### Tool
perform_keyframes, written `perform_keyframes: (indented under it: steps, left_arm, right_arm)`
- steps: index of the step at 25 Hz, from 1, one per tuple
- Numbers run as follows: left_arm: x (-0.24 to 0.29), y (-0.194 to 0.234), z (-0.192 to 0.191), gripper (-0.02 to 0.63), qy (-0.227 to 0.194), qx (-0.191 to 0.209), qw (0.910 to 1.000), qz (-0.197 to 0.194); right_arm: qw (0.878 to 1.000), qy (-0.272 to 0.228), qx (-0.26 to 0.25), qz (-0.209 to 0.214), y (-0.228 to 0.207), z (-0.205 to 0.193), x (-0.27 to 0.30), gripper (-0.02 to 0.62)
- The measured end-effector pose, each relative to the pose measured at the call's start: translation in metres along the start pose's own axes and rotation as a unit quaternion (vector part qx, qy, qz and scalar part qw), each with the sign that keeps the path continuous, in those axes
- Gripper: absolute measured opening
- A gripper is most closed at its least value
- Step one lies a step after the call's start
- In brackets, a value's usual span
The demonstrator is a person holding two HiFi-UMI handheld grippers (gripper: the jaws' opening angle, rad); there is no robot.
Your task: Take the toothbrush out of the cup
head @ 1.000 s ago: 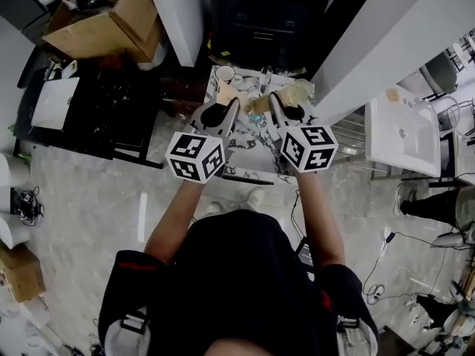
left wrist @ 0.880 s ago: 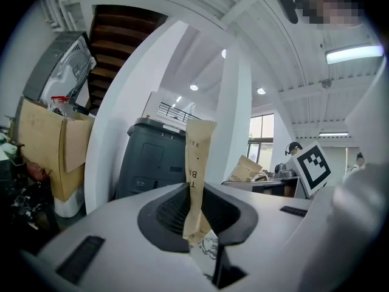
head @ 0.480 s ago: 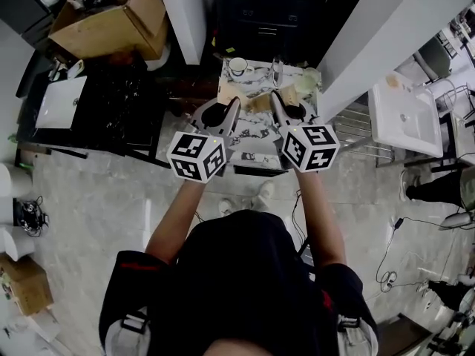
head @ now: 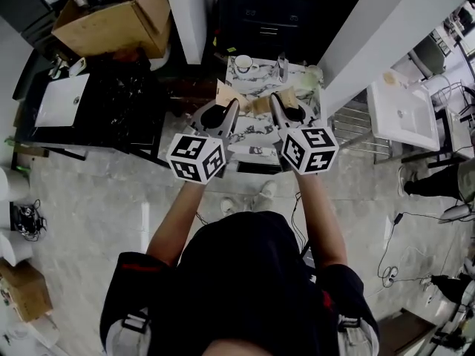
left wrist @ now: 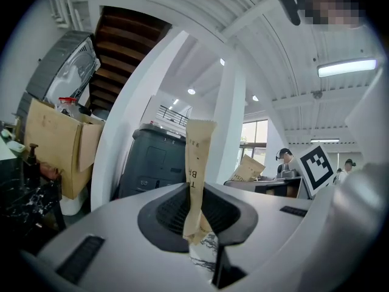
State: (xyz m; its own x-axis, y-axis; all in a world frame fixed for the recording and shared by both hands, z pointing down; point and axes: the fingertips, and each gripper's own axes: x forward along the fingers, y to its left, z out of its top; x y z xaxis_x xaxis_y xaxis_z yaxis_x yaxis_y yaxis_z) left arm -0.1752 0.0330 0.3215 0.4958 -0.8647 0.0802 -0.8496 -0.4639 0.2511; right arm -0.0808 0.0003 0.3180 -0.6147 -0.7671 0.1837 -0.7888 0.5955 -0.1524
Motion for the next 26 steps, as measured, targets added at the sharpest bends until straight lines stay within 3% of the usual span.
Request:
perform_keyframes:
  steps: [11, 26]
  left_arm:
    - [0.008, -0.014, 0.001, 0.057, -0.005, 0.007, 0.9999, -0.008]
    - [0.042, -0.062, -0.003, 0.057, 0.006, 0.02, 0.9998, -0.004]
  right_arm:
    - [1.0, -0.007, -0.005, -0.006, -0.009, 0.004, -0.016, 0.055]
    - [1.0, -0.006, -0.004, 0.004, -0.058, 0.016, -0.051, 0.055]
